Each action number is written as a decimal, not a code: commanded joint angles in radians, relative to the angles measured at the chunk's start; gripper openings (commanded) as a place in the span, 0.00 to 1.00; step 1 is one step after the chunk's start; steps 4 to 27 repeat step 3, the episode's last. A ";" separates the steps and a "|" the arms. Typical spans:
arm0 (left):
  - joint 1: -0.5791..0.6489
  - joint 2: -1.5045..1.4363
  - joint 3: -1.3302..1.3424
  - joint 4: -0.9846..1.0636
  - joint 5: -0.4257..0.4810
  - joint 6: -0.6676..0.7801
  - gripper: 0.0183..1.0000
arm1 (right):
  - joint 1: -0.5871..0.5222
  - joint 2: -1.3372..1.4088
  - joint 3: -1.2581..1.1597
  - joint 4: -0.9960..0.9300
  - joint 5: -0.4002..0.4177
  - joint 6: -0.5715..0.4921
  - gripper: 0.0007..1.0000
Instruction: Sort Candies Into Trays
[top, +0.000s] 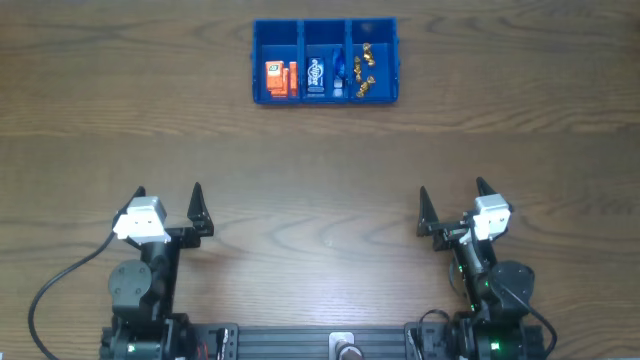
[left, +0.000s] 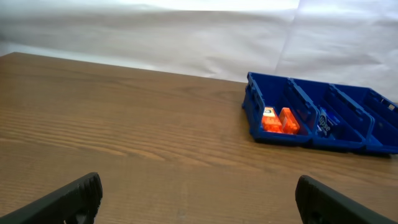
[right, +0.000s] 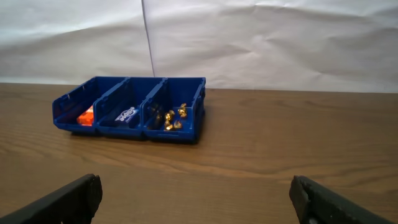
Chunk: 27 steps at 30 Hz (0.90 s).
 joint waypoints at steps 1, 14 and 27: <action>0.006 -0.005 -0.023 -0.034 -0.009 0.007 1.00 | -0.005 -0.008 -0.005 -0.001 0.010 -0.002 1.00; 0.006 -0.005 -0.023 -0.034 -0.009 0.007 1.00 | -0.005 -0.008 -0.005 -0.001 0.010 -0.002 1.00; 0.006 -0.005 -0.023 -0.034 -0.009 0.007 1.00 | -0.005 -0.008 -0.005 -0.001 0.010 -0.002 1.00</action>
